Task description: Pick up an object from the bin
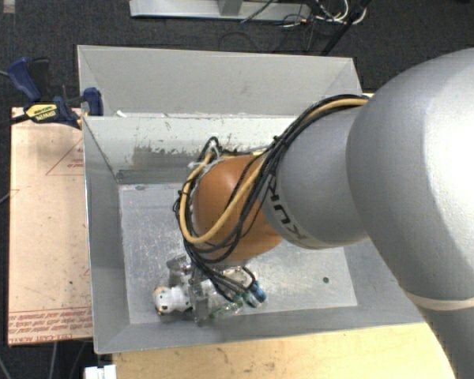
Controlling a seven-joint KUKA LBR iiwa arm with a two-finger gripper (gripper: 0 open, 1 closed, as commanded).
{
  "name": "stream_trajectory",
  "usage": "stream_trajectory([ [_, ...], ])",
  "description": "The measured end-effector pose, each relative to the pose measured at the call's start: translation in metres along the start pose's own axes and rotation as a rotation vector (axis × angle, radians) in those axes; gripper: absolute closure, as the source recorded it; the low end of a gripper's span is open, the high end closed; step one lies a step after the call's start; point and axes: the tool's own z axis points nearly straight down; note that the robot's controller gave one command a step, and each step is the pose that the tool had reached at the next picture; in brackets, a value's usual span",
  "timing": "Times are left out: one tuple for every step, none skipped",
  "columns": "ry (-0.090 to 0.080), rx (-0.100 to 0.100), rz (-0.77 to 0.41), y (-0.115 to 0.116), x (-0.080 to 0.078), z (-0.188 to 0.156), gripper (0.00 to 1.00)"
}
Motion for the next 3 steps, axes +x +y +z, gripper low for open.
stream_trajectory([
  [0.001,0.000,0.000,0.000,0.000,-0.013,1.00],
  [0.004,0.000,-0.001,0.001,0.001,-0.025,1.00],
  [0.006,-0.001,-0.001,0.001,0.002,-0.043,1.00],
])
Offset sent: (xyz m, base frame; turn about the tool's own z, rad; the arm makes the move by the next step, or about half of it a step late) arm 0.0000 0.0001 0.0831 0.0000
